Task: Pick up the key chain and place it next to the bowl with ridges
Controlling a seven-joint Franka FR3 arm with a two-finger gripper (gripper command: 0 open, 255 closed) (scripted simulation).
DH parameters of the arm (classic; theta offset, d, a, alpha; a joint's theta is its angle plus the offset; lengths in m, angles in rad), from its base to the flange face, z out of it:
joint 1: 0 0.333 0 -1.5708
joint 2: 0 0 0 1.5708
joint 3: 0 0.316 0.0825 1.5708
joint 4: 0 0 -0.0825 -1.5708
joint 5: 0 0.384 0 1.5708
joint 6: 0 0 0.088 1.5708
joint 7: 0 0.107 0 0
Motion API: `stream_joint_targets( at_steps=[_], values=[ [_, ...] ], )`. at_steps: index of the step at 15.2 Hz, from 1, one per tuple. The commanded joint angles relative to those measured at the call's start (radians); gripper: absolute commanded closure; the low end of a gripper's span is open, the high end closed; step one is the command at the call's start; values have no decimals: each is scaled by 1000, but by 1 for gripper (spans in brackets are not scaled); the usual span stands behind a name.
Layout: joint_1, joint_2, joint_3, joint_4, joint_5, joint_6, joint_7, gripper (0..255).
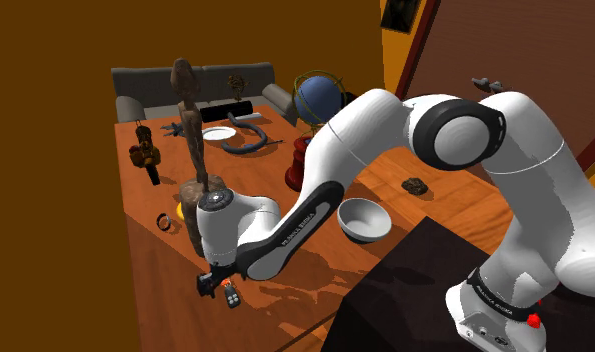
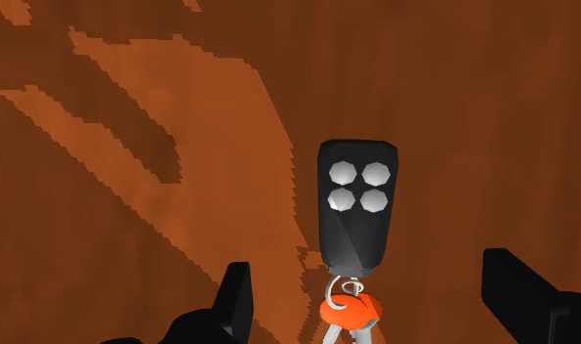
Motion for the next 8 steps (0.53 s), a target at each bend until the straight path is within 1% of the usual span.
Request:
stream_joint_targets(
  at_steps=[1, 2, 8],
  values=[
    [6, 22, -7, 9, -6, 14, 4, 0],
    [10, 40, -13, 18, -10, 24, 6, 0],
    [10, 40, -13, 18, -10, 24, 6, 0]
  ],
)
